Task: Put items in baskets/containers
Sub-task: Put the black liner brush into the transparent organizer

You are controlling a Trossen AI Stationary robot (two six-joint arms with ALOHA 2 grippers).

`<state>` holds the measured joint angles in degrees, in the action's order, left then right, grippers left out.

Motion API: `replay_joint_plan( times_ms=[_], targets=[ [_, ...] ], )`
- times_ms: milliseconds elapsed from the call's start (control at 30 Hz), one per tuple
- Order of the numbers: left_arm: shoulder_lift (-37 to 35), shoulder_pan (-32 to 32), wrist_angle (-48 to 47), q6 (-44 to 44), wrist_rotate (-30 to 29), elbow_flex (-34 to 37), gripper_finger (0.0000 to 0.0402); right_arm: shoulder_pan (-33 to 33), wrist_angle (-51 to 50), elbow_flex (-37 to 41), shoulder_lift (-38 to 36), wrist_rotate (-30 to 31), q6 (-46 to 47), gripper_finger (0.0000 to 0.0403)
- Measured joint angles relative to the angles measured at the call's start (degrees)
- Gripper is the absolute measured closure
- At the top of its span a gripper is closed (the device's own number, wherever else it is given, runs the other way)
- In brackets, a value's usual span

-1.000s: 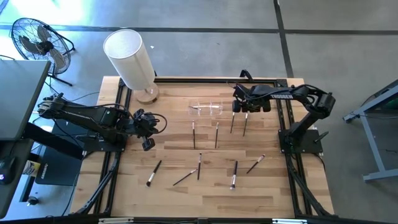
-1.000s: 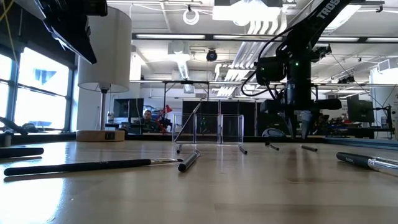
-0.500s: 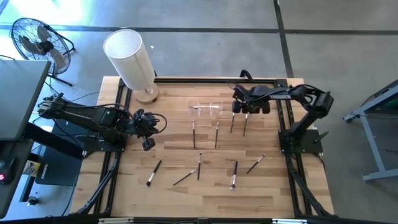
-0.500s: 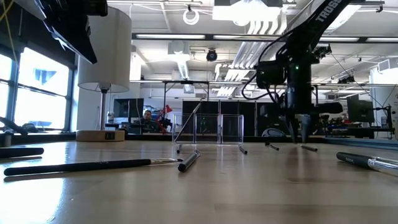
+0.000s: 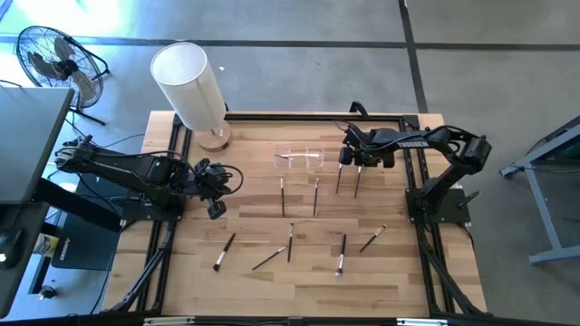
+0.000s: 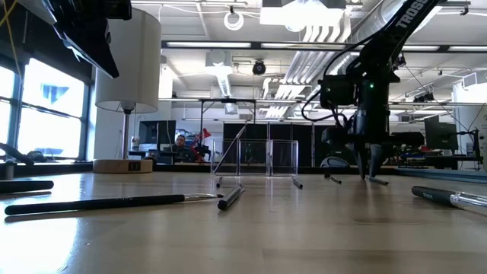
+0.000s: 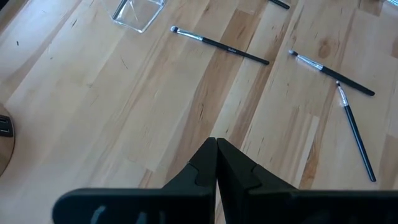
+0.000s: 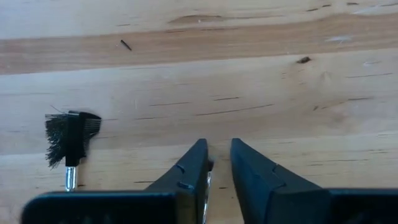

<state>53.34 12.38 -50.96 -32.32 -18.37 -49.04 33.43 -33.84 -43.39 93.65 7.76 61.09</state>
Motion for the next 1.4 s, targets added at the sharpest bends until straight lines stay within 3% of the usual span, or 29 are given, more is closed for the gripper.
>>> replay_joint_plan(
  times_ms=[167,467,1033,1200,1400],
  targets=[
    [0.00,0.00,0.07,0.01,-0.21,0.00,0.0401,0.00,-0.19,-0.66,0.26,-0.90,-2.61,0.0396],
    [0.00,0.00,0.11,0.03,-0.24,0.00,0.0401,-0.23,-0.28,-0.38,-1.96,-0.29,-7.80,0.0402],
    [0.00,0.00,0.15,0.09,-1.52,0.00,0.0401,-5.82,1.36,-0.27,-24.51,11.88,-10.58,0.0403],
    [0.00,0.00,0.33,0.09,-1.75,0.00,0.0401,-7.16,5.47,-0.29,-28.37,13.64,-13.37,0.0403],
    [0.00,0.00,0.78,0.07,-1.77,0.00,0.0401,-8.97,18.96,-0.36,-28.21,14.65,-17.44,0.0403]
  ],
)
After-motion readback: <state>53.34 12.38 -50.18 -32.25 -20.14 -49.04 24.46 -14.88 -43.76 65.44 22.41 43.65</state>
